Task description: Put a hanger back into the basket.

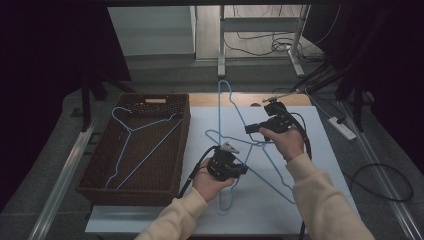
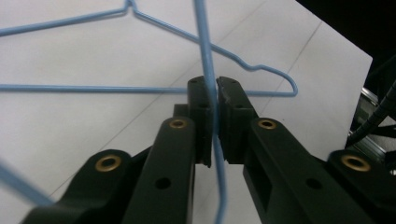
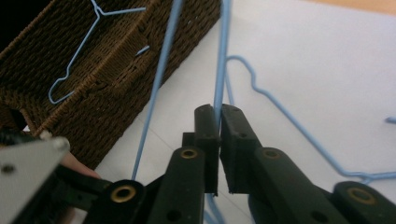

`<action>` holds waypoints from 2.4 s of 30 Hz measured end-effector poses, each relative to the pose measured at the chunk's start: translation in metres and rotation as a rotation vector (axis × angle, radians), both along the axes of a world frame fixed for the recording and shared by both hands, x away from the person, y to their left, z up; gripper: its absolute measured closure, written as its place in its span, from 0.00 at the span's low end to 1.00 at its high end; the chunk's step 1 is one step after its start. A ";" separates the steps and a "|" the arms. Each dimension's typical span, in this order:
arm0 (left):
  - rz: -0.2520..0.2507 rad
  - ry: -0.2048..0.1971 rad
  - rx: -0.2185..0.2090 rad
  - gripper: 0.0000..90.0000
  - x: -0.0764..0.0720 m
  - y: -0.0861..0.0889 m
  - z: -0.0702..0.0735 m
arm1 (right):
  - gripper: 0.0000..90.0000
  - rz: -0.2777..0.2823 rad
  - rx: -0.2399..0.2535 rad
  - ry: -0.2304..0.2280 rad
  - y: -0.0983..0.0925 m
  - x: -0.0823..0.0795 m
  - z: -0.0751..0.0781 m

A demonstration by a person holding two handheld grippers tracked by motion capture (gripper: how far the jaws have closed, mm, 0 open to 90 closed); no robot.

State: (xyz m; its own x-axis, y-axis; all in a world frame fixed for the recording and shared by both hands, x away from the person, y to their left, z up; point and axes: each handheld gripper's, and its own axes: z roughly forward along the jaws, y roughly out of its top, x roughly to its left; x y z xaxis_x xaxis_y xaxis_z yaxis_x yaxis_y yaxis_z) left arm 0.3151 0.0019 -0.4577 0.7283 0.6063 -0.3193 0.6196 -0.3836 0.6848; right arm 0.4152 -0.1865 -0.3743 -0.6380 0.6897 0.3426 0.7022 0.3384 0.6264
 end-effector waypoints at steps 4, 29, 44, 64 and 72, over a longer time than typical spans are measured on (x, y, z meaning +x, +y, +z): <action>0.001 0.002 -0.013 0.96 -0.001 0.007 0.008 | 0.81 0.006 -0.022 -0.070 -0.003 -0.006 0.006; 0.011 0.011 -0.060 0.97 -0.001 0.028 0.027 | 0.36 -0.003 0.265 -0.434 -0.071 -0.050 0.061; -0.005 -0.019 -0.101 0.97 0.001 0.032 0.063 | 0.33 0.024 0.274 -0.439 -0.129 -0.084 0.009; -0.014 -0.034 -0.197 0.97 0.005 0.104 0.101 | 0.32 0.029 0.144 -0.338 -0.112 -0.081 -0.054; -0.019 -0.042 -0.218 0.97 0.003 0.141 0.103 | 0.32 0.033 0.122 -0.312 -0.108 -0.082 -0.070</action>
State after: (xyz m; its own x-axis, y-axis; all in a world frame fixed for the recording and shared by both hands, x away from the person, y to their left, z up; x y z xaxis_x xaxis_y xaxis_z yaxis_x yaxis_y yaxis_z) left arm 0.3180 0.1428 -0.3546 0.7543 0.5126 -0.4103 0.5829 -0.2351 0.7778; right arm 0.3337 -0.2947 -0.4441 -0.7464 0.6328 0.2060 0.4599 0.2668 0.8469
